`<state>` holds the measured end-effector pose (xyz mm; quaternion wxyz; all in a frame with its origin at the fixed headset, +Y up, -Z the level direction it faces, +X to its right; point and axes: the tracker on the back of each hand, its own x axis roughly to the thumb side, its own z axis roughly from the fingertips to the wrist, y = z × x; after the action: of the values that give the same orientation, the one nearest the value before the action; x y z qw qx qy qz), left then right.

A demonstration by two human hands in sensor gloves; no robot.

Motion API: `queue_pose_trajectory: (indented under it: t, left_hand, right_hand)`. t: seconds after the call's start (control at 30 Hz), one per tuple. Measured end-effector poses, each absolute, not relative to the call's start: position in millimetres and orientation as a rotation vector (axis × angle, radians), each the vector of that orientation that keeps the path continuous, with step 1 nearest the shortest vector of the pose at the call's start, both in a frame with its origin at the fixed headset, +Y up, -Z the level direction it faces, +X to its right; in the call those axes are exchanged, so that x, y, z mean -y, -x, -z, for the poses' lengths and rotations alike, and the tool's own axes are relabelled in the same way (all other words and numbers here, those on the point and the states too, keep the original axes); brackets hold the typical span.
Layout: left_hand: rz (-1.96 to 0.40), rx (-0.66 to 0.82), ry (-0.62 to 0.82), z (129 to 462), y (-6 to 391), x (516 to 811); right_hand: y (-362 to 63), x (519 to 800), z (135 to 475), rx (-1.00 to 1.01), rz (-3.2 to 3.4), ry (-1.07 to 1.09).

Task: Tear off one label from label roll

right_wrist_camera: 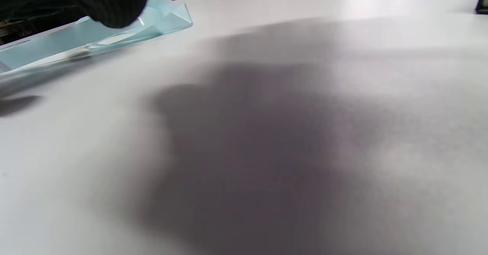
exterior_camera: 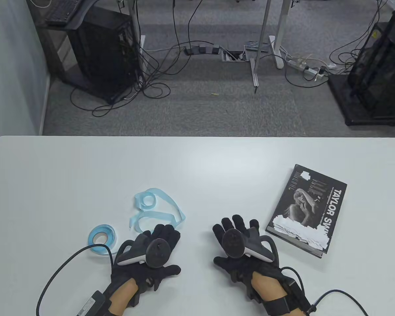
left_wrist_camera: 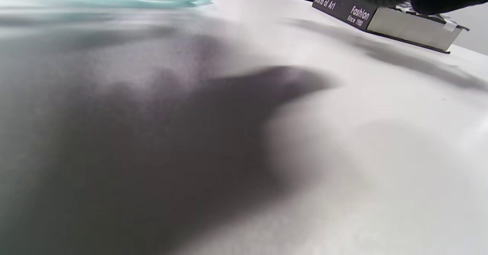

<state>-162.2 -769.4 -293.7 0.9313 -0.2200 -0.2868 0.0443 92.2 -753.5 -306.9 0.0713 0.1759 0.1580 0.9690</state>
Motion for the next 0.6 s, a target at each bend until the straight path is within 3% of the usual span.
queue_pose_trajectory:
  t: [0.33, 0.6]
  left_hand:
    - [-0.1, 0.579, 0.431, 292, 166, 766]
    - [-0.097, 0.587, 0.426, 294, 165, 766]
  right_hand:
    - [-97, 748, 305, -0.446, -2.886, -0.517]
    - [-144, 740, 324, -0.369, -2.825, -0.283]
